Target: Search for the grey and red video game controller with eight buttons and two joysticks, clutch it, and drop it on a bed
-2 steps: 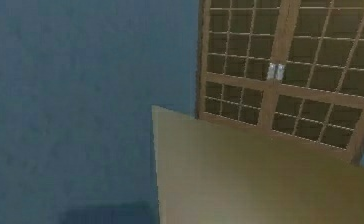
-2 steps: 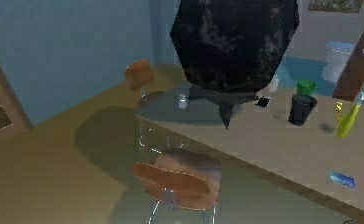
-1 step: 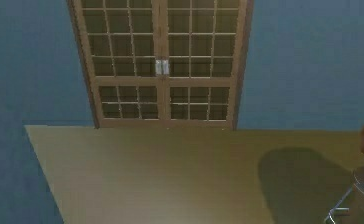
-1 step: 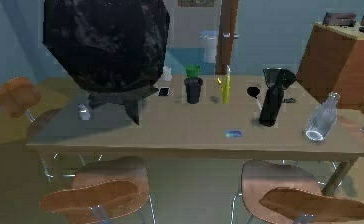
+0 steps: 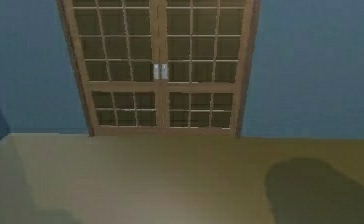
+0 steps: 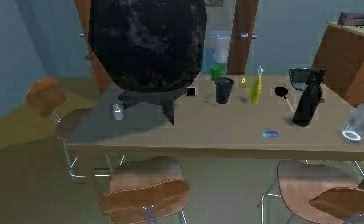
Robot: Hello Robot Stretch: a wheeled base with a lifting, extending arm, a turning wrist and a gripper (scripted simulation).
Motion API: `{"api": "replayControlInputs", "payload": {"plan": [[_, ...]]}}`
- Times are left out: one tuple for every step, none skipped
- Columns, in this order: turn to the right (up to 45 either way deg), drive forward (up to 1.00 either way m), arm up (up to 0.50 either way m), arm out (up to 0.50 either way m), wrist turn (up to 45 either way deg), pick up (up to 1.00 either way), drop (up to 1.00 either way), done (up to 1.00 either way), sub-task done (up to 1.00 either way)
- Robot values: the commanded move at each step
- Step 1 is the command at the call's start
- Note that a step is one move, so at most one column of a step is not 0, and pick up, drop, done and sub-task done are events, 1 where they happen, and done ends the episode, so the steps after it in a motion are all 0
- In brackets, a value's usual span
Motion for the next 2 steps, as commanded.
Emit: {"api": "replayControlInputs", "payload": {"plan": [[6.0, 0.0, 0.0, 0.0, 0.0, 0.0, 0.0, 0.0, 0.0], [0.0, 0.35, 0.0, 0.0, 0.0, 0.0, 0.0, 0.0, 0.0]]}}
